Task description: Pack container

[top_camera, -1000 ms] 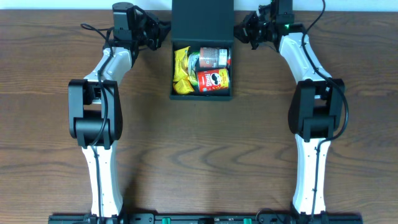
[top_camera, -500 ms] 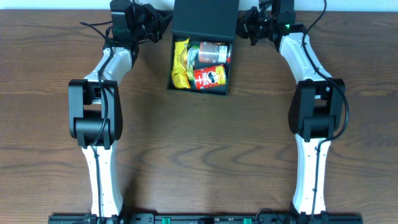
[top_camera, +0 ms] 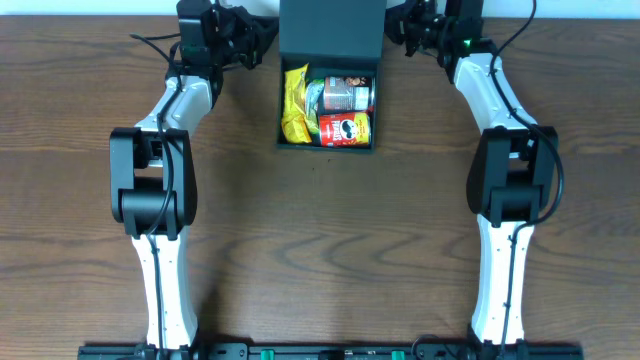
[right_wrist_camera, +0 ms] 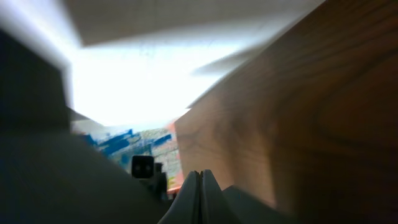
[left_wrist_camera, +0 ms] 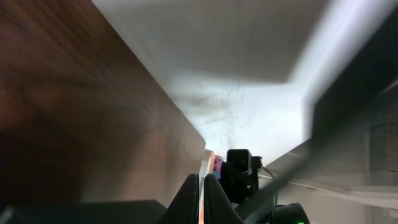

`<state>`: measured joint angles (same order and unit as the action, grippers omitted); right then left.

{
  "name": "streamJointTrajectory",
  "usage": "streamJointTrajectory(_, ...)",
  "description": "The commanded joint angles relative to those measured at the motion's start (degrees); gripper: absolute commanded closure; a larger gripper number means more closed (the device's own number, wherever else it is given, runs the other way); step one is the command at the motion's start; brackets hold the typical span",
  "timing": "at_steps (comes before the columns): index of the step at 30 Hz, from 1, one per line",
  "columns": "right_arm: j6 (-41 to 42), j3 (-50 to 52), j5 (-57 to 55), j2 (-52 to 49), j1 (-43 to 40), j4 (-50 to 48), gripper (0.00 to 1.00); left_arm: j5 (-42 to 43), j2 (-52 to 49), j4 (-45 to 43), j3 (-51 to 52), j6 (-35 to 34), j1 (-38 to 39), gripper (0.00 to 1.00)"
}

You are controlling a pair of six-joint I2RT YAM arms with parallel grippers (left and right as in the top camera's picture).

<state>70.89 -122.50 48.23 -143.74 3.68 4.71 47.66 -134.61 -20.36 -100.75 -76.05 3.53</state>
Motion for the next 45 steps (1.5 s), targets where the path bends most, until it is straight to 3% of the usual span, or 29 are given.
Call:
streamJointTrajectory(1, 3.5, -0.3, 5.7, 0.1, 0.3, -0.7, 0.98, 2.9, -0.1, 1.4, -0.6, 2.9, 1.0, 0.94)
streamJointTrajectory(9, 3.8, -0.3, 15.0, 0.2, 0.5, -1.1, 0.98, 3.7, -0.1, 4.0, -0.6, 4.3, 1.0, 0.94)
streamJointTrajectory(15, 3.7, -0.3, 15.0, 0.2, -1.8, -2.7, 0.98, 4.7, -0.1, 3.8, -0.6, 5.8, 0.7, 0.94)
streamJointTrajectory(21, -6.6, -0.3, 16.4, 0.2, -5.6, 3.5, 0.98, 5.4, -0.1, 4.9, -0.6, 15.8, -2.4, 0.94)
streamJointTrajectory(27, -17.1, -0.3, 15.2, 0.9, -7.5, 19.8, 0.99, 8.1, 1.2, 16.0, -0.7, 16.5, -7.6, 0.95)
streamJointTrajectory(30, -25.5, -0.3, 10.4, 2.8, -8.2, 31.0, 0.98, 6.7, 3.6, 30.3, -0.7, 26.9, -9.2, 0.95)
streamJointTrajectory(34, -35.8, -0.3, 2.0, 4.9, -7.8, 45.7, 0.98, -4.0, 6.9, 50.7, -0.7, 41.3, -9.1, 0.94)
streamJointTrajectory(45, -39.7, -0.3, -8.2, 4.9, -1.4, 54.1, 0.99, -4.9, 6.5, 55.0, -0.2, 50.1, -2.9, 0.94)
